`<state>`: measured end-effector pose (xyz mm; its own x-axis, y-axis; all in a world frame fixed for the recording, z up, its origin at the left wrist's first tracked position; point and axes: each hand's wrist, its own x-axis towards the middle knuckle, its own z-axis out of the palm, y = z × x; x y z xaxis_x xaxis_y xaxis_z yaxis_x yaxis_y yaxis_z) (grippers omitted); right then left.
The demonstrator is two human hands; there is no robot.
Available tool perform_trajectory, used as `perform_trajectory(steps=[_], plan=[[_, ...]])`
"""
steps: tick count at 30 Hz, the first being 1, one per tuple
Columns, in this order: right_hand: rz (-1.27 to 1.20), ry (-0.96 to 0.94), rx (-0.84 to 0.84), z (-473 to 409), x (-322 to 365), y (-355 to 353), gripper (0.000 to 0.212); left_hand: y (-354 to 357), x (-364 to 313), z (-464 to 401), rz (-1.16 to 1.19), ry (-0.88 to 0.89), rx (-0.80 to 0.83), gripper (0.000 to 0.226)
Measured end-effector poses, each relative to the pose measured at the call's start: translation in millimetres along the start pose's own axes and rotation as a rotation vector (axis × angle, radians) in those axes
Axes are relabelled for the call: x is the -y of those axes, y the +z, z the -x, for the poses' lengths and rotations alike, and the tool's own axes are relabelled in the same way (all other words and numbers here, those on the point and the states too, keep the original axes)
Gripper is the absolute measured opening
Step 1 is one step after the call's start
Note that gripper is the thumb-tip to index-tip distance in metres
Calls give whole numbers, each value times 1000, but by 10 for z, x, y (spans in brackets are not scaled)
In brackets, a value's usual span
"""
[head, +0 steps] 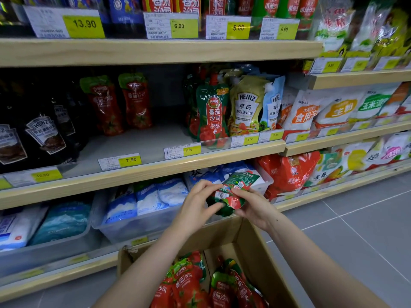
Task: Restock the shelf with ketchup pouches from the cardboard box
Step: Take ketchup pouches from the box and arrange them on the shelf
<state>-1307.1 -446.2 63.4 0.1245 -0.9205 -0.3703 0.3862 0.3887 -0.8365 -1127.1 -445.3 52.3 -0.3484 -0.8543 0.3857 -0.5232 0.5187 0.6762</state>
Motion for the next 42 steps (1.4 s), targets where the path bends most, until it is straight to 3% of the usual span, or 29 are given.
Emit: perform_trajectory(steps=[3, 9, 12, 15, 16, 21, 29, 36, 42], plan=[[12, -12, 2, 27, 25, -9, 45, 13, -21, -35, 82, -54, 17, 40], [26, 33, 35, 85, 49, -79, 43, -12, -22, 13, 506, -300, 10, 42], [202, 55, 10, 131, 91, -56, 49, -9, -40, 38, 447, -330, -6, 39], [477, -33, -75, 172, 132, -45, 78, 52, -108, 25, 377, -333, -103, 33], [529, -78, -72, 190, 138, -35, 78, 76, -126, 7, 362, -325, -125, 30], [659, -258, -12, 295, 144, -75, 31, 151, -165, -88, 400, -285, -110, 26], [817, -388, -110, 321, 116, -142, 45, 160, -141, -116, 529, -270, -55, 28], [730, -446, -245, 301, 48, -133, 25, 350, -239, -103, 295, -179, -326, 16], [658, -458, -383, 260, 43, -90, 14, 339, -260, -155, 233, -138, -315, 15]])
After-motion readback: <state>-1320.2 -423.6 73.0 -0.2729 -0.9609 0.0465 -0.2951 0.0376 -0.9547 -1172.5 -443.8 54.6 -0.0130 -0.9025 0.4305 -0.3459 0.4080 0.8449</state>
